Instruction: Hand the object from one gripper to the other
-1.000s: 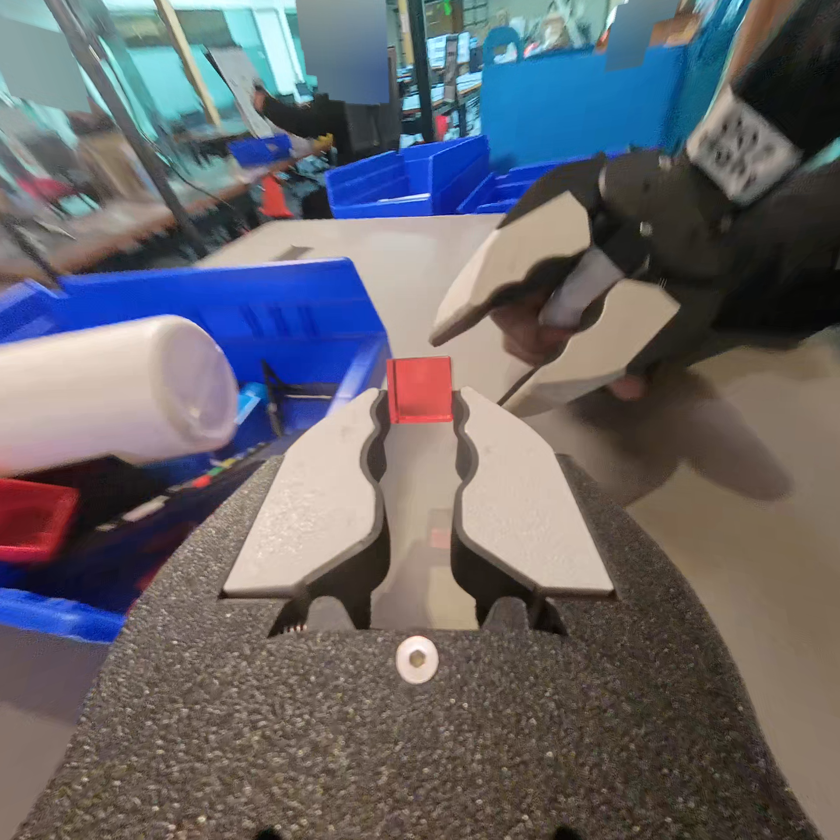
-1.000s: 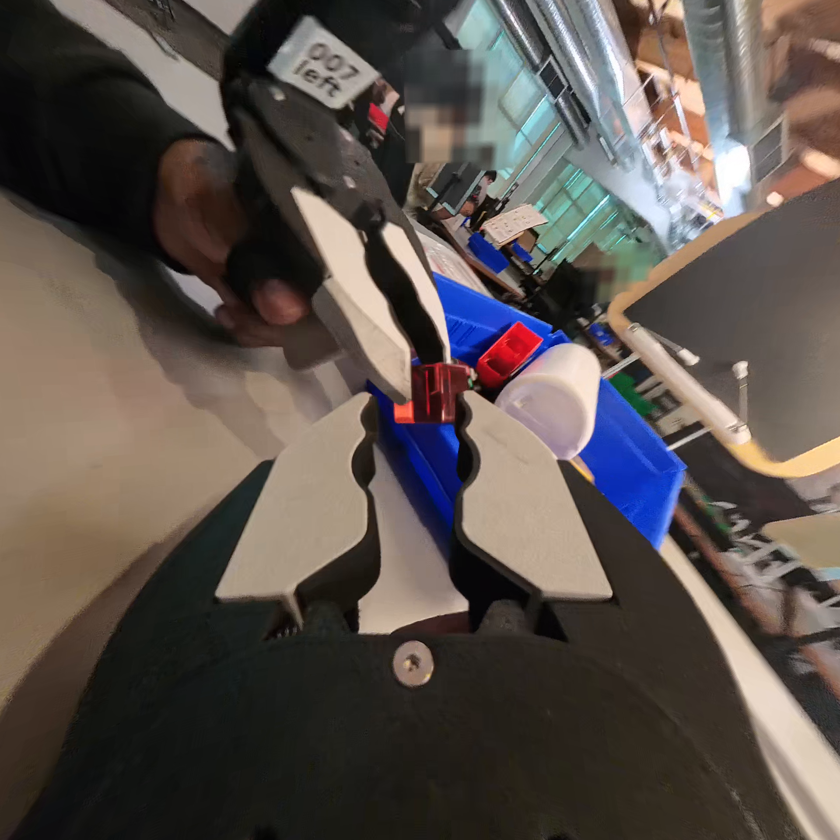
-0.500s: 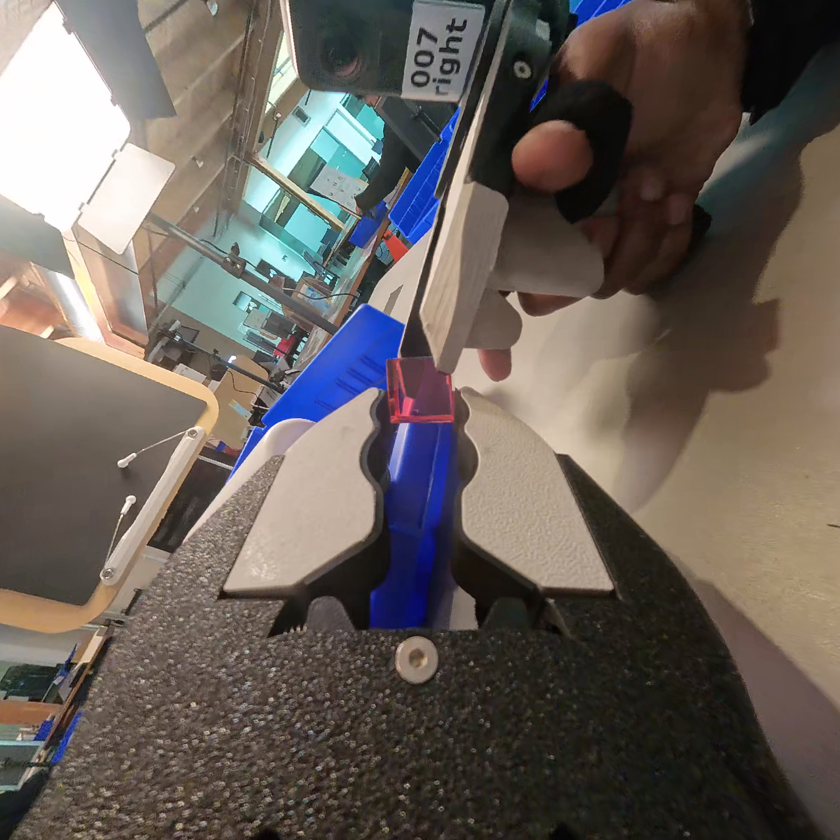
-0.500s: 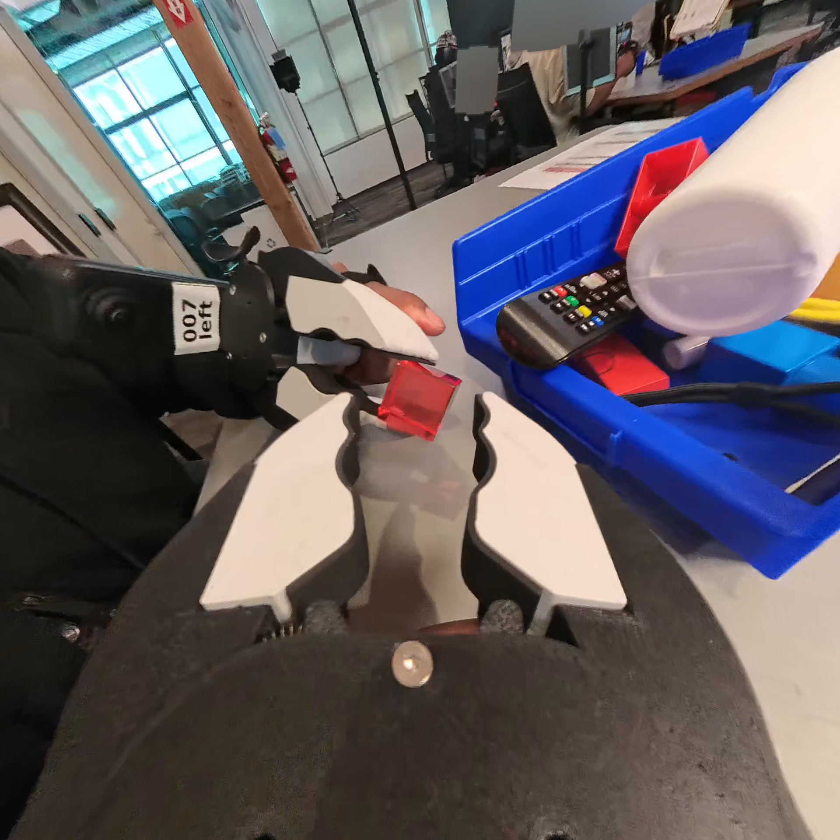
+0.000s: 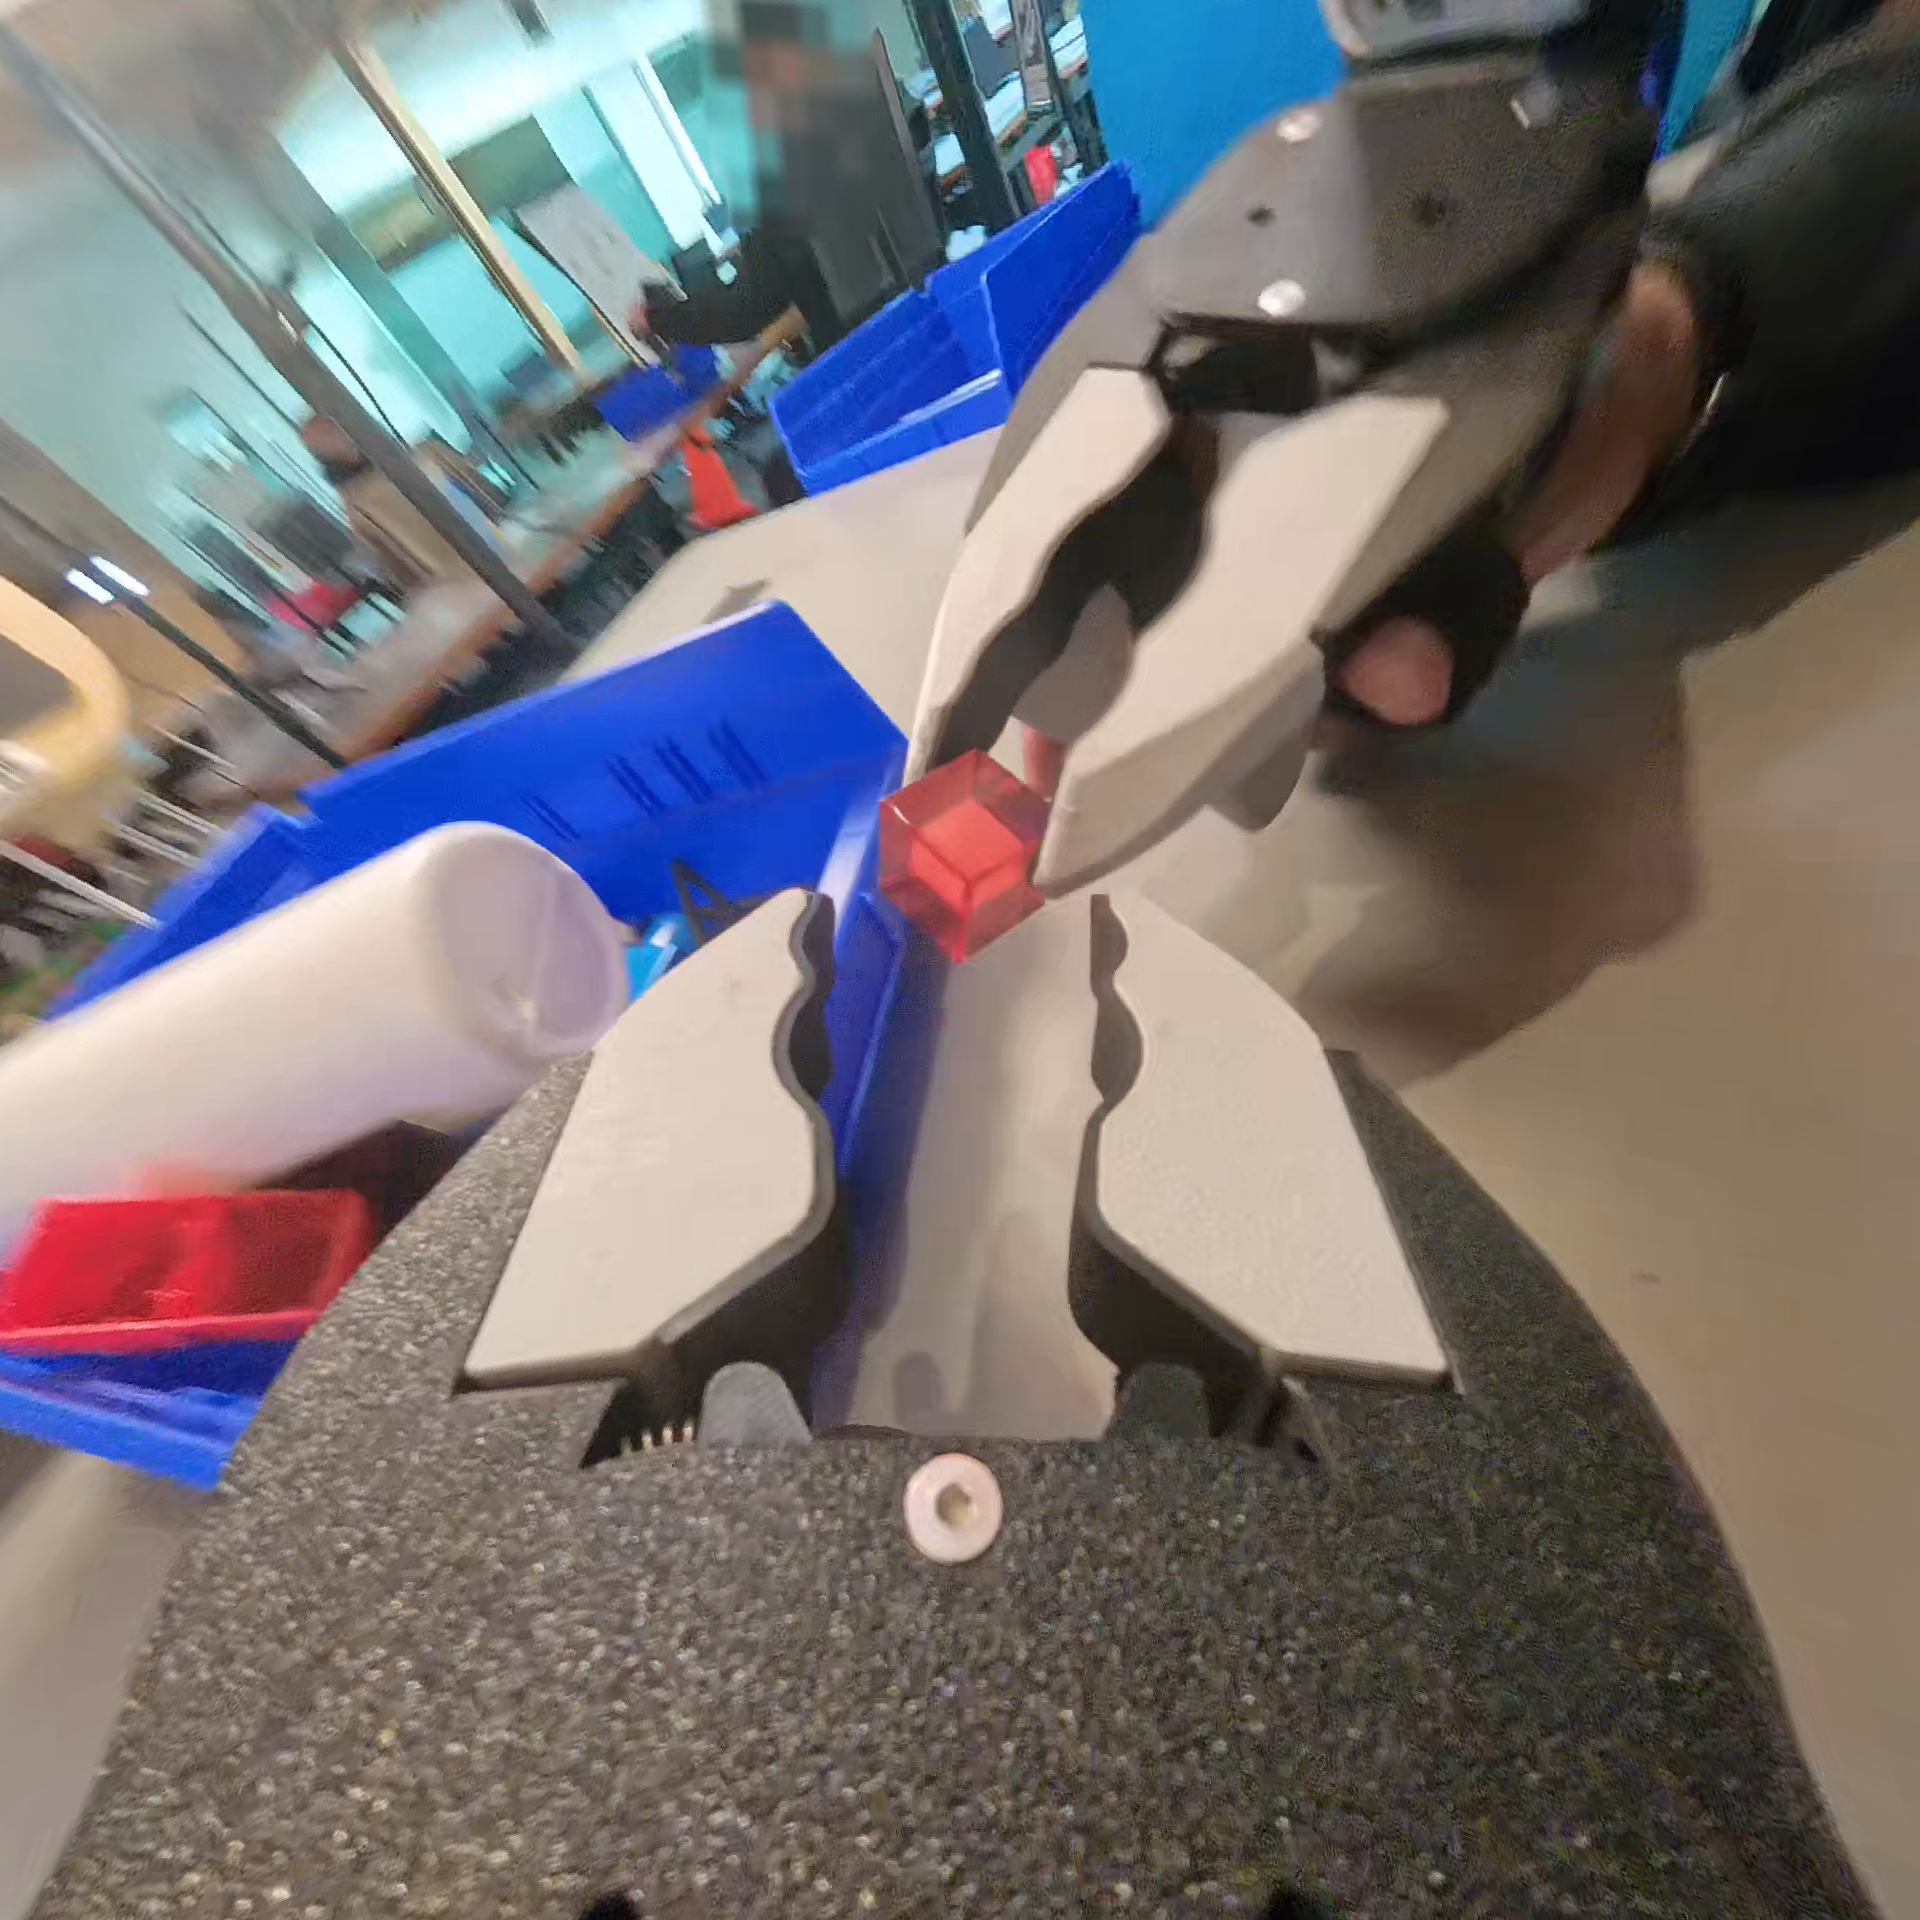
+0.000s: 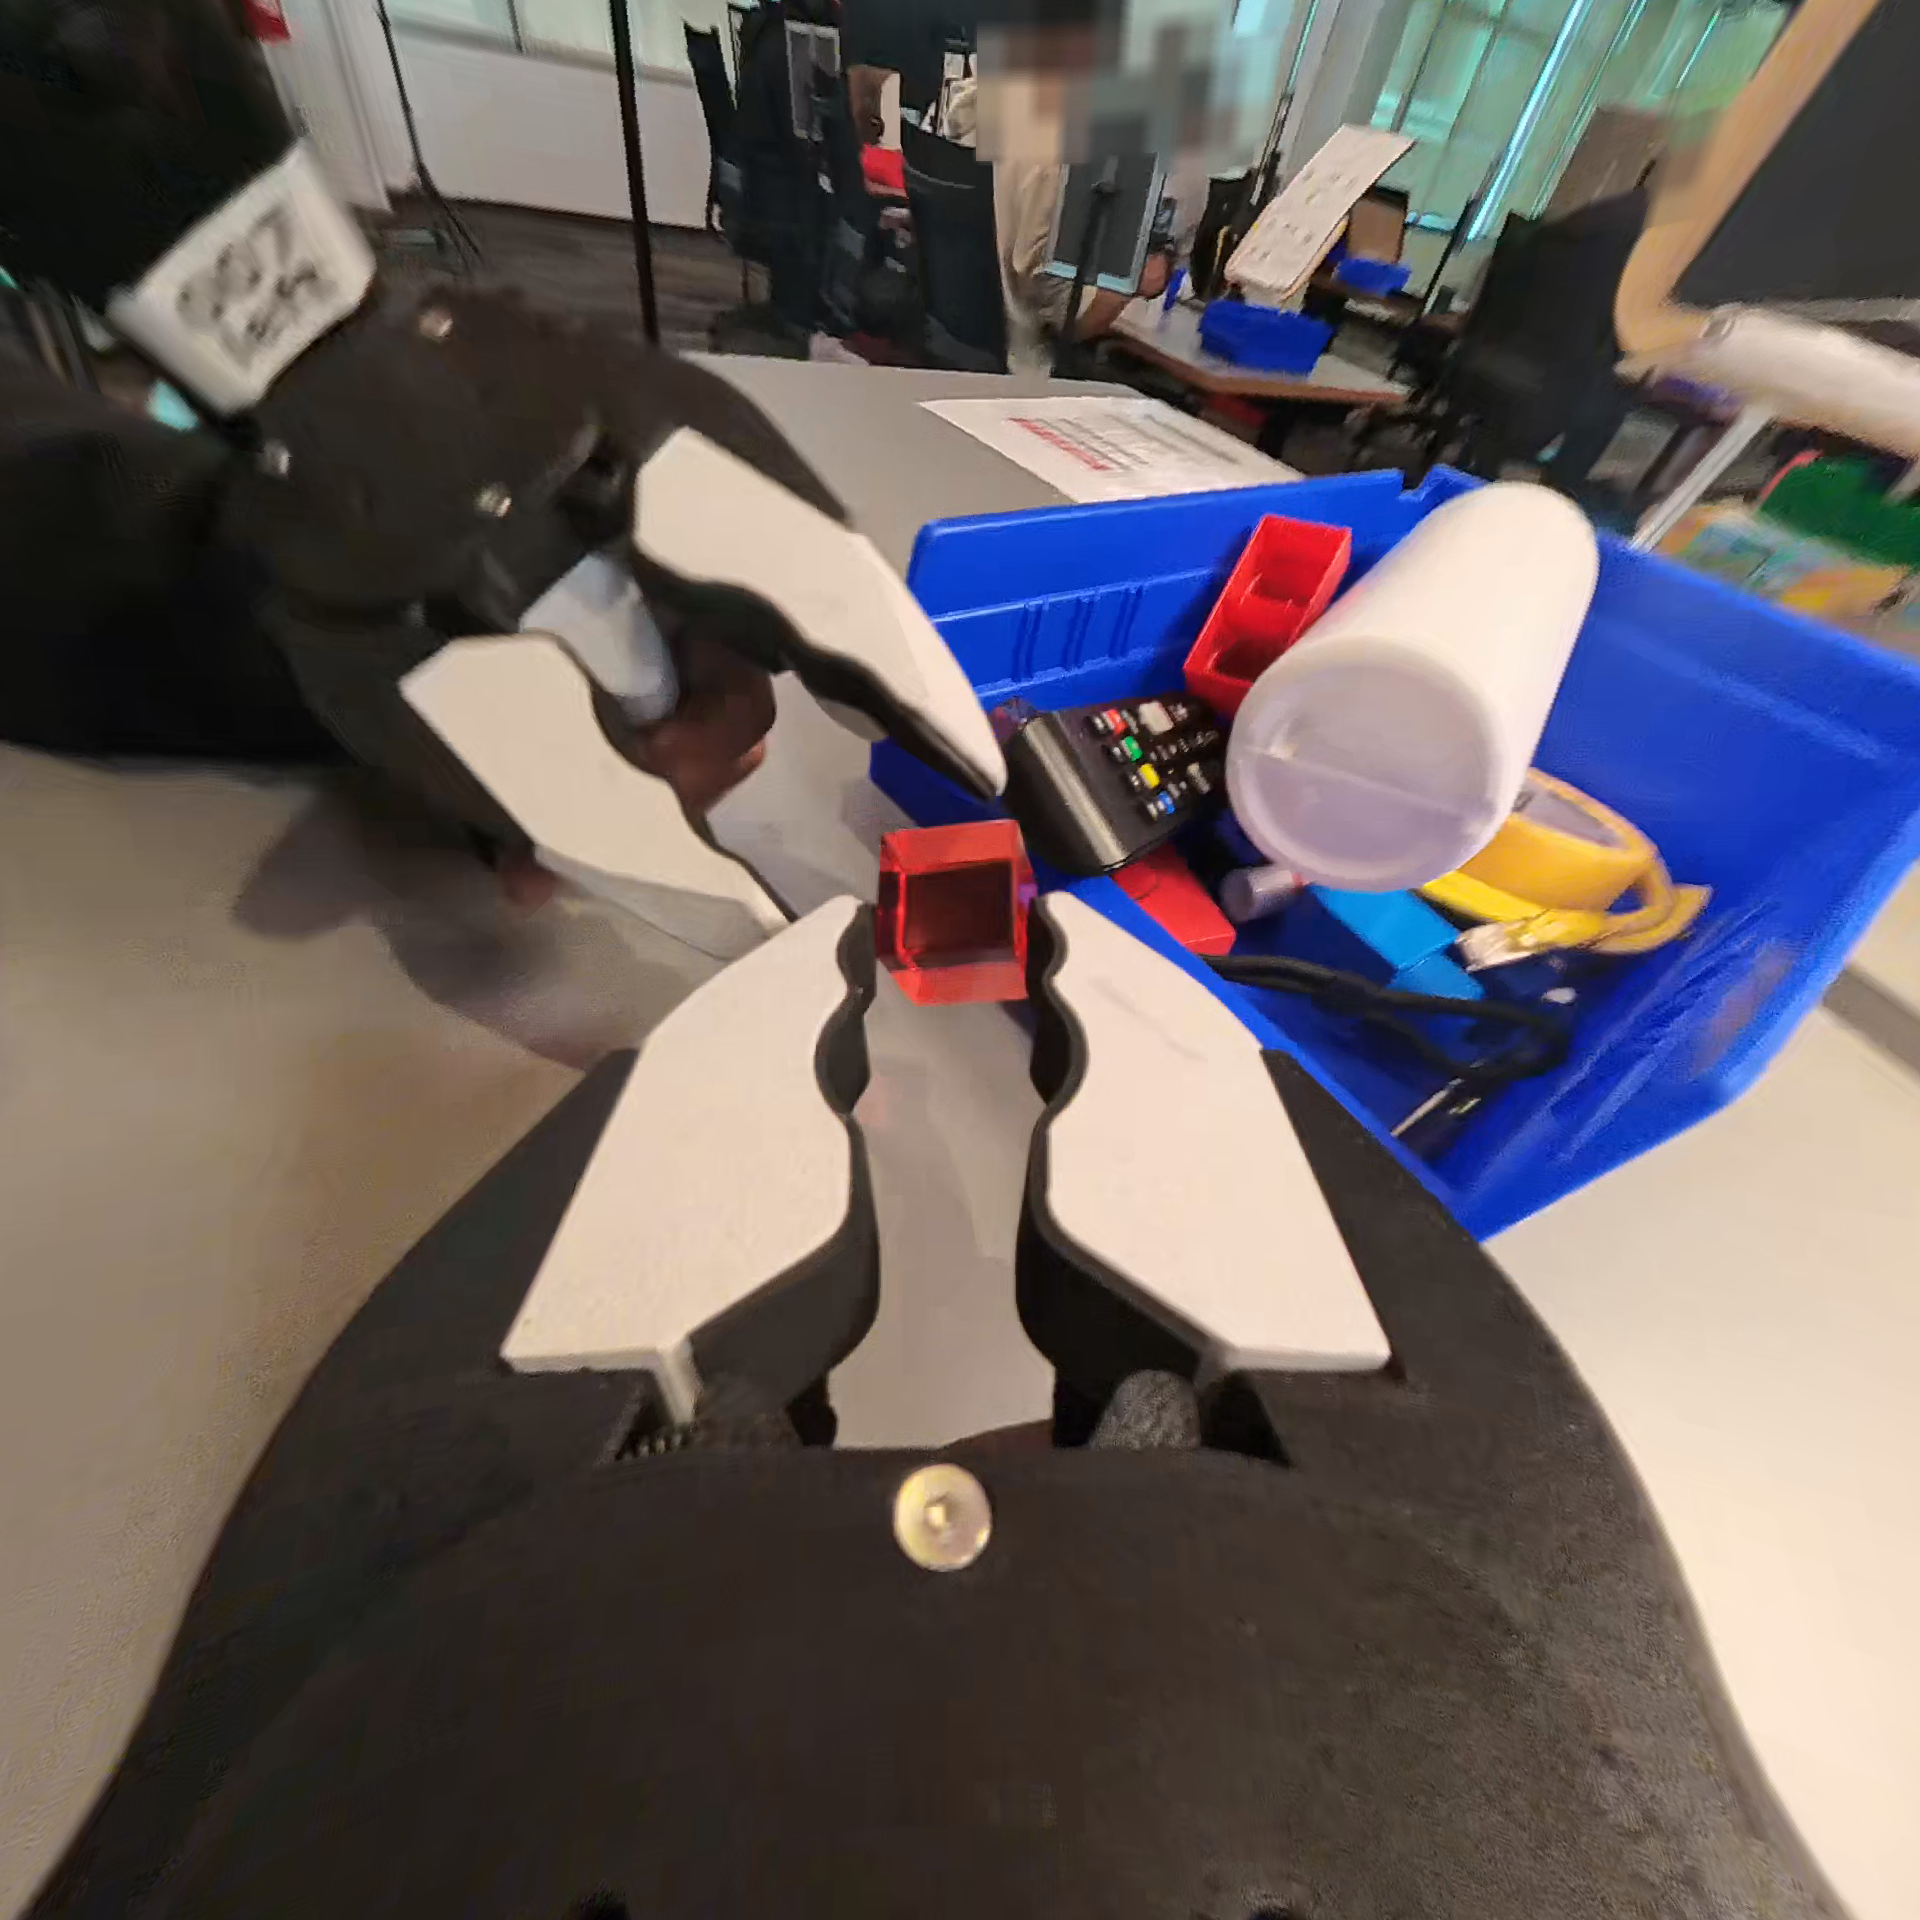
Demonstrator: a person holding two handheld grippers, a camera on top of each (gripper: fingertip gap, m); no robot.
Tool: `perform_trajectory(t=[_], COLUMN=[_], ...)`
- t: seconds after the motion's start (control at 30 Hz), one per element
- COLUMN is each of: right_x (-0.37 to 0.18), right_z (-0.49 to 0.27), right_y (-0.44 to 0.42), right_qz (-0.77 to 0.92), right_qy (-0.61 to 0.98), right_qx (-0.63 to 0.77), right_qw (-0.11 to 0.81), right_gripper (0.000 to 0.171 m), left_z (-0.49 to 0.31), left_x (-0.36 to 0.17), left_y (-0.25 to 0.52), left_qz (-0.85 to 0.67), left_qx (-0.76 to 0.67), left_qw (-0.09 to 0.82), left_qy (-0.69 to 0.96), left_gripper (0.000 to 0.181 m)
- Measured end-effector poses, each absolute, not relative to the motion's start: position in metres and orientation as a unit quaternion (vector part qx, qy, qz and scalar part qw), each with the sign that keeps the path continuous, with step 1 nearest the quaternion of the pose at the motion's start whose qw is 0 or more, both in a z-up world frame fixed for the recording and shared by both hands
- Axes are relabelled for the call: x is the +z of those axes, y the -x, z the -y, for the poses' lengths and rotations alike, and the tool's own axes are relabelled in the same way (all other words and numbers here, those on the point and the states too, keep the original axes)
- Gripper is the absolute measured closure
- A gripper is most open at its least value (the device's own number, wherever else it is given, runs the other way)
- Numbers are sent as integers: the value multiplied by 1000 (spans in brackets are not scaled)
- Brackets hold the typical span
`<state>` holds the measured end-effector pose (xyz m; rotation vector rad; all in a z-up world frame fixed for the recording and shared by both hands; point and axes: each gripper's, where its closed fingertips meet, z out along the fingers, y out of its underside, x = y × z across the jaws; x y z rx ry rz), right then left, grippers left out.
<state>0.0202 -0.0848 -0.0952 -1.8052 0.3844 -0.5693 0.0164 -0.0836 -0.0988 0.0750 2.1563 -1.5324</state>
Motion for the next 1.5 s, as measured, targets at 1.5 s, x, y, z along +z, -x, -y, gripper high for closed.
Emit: perform_trajectory(t=[1.5], right_x=[-65], right_z=[76], right_y=[-18], right_qz=[-117], right_qy=[692], right_qx=[-459], right_qw=[545], right_gripper=[145], left_z=[97], left_x=[-67], left_y=[1], left_qz=[-493], left_qx=[-718], left_qw=[-364], left_qy=[329], left_gripper=[153])
